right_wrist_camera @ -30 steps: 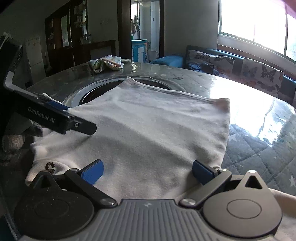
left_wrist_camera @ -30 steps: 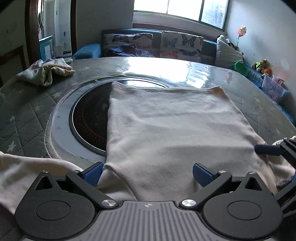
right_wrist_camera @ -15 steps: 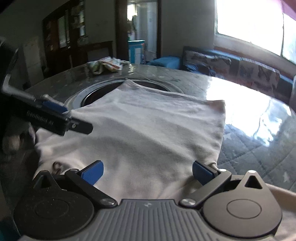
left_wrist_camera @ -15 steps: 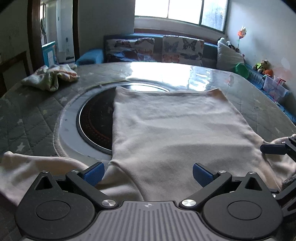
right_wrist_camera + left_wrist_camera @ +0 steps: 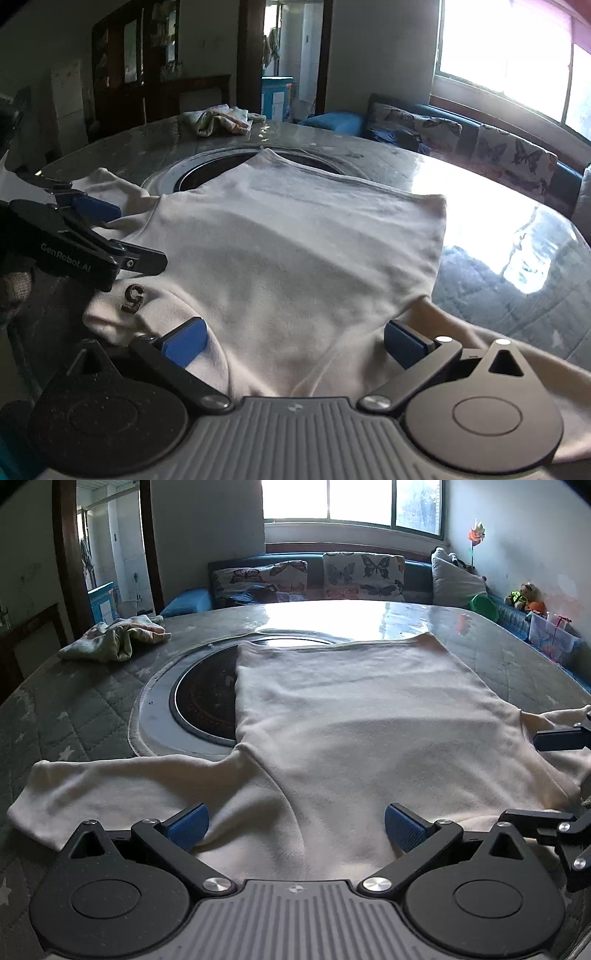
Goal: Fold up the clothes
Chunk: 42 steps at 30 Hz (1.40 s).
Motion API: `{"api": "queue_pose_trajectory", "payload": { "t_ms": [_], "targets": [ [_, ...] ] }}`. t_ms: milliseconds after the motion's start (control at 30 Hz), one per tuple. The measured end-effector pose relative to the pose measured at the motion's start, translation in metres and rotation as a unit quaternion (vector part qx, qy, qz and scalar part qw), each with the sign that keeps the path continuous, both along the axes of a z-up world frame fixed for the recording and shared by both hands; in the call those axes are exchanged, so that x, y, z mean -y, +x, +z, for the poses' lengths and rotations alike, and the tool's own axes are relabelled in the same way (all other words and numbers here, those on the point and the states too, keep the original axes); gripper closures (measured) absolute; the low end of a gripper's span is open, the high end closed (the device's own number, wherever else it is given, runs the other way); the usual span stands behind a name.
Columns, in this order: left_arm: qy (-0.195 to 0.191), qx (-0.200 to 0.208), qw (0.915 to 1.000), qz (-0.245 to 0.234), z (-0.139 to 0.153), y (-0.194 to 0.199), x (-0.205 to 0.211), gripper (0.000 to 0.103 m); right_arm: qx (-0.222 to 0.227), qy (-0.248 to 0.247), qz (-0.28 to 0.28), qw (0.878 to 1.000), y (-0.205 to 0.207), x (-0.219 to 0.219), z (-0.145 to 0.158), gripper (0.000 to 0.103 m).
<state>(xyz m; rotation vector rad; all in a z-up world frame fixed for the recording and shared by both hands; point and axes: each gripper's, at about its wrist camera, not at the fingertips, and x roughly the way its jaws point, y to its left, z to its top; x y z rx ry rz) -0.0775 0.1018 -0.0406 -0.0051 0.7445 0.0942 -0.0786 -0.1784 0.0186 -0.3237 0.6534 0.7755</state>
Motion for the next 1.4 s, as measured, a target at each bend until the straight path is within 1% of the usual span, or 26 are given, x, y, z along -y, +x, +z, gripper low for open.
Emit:
{"api": "queue_pose_trajectory", "payload": {
  "t_ms": [133, 233, 333, 433, 633, 867, 1033, 1167, 1400],
  "targets": [
    [-0.011, 0.001, 0.9999, 0.006, 0.001, -0.002, -0.006, 0.000, -0.003, 0.013, -0.008, 1.000, 0.002, 0.007, 0.005, 0.000],
    [-0.010, 0.001, 0.9999, 0.013, -0.001, -0.002, -0.009, 0.000, -0.002, 0.022, -0.020, 1.000, 0.007, 0.014, 0.009, 0.000],
    [-0.003, 0.001, 0.9999, 0.010, -0.002, -0.002, -0.008, 0.000, -0.013, 0.022, -0.047, 0.999, 0.015, 0.027, 0.003, 0.000],
    [-0.005, 0.000, 0.9999, 0.010, -0.002, -0.002, -0.009, 0.000, -0.034, 0.026, -0.071, 0.997, 0.021, 0.043, -0.003, 0.000],
    [-0.005, 0.000, 0.9999, 0.010, -0.003, -0.002, -0.009, 0.000, -0.034, 0.053, -0.110, 0.992, 0.032, 0.072, 0.005, 0.000],
    [-0.003, -0.001, 1.0000, 0.007, -0.003, -0.002, -0.009, 0.000, -0.037, 0.058, -0.182, 0.981, 0.059, 0.105, -0.006, 0.000],
    [-0.003, -0.001, 1.0000, 0.006, -0.003, -0.002, -0.010, 0.000, -0.026, 0.042, -0.243, 0.969, 0.072, 0.131, -0.008, 0.000],
    [-0.002, 0.000, 1.0000, 0.006, -0.003, -0.002, -0.010, 0.000, -0.013, 0.022, -0.274, 0.961, 0.080, 0.144, -0.013, 0.000],
    [-0.002, -0.001, 1.0000, 0.004, -0.004, -0.002, -0.010, 0.000, -0.010, 0.015, -0.295, 0.955, 0.089, 0.153, -0.012, 0.000]
  ]
}}
